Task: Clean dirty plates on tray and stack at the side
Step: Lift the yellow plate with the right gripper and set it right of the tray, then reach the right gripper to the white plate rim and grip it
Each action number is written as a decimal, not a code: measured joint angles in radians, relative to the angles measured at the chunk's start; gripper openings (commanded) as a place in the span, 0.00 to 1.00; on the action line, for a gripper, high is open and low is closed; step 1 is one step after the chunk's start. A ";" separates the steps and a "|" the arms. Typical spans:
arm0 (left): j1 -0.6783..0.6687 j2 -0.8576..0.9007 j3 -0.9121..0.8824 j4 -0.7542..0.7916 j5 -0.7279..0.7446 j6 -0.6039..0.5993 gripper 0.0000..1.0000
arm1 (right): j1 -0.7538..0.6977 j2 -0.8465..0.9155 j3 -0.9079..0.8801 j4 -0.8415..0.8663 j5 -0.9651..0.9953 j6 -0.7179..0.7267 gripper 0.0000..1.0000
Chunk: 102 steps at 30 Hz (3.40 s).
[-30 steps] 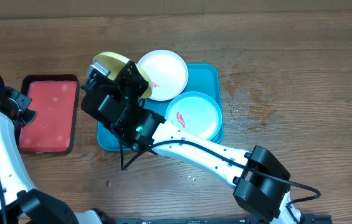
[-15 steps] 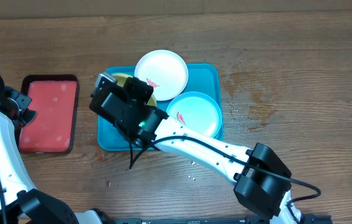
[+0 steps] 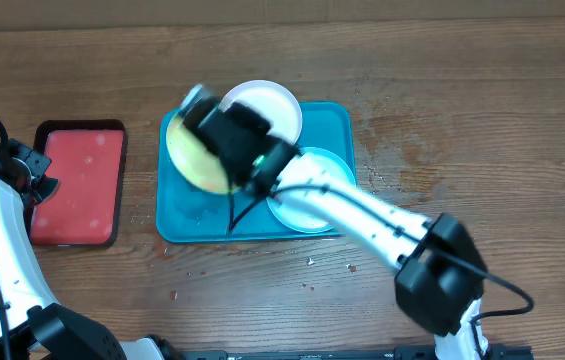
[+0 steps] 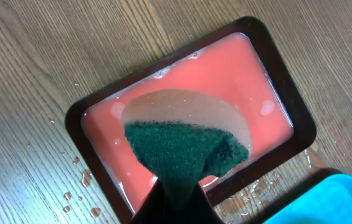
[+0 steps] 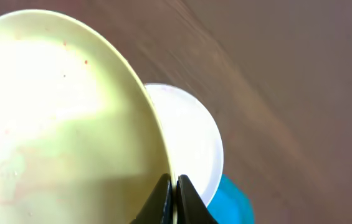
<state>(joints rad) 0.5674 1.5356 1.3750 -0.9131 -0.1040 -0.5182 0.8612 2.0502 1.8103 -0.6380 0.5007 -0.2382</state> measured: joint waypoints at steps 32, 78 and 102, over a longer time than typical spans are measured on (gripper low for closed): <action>0.000 0.000 0.000 0.000 0.026 -0.001 0.04 | -1.048 0.006 -0.190 -0.249 -0.685 0.394 0.45; 0.000 0.000 0.000 0.008 0.068 -0.004 0.04 | -0.141 0.143 -0.170 0.108 -0.544 0.282 0.75; 0.000 0.000 0.000 0.006 0.071 -0.004 0.04 | -0.259 0.180 -0.127 0.348 -0.510 0.277 0.67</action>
<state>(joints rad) 0.5674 1.5356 1.3750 -0.9073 -0.0334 -0.5220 0.6018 2.2299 1.6836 -0.2901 -0.0097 0.0391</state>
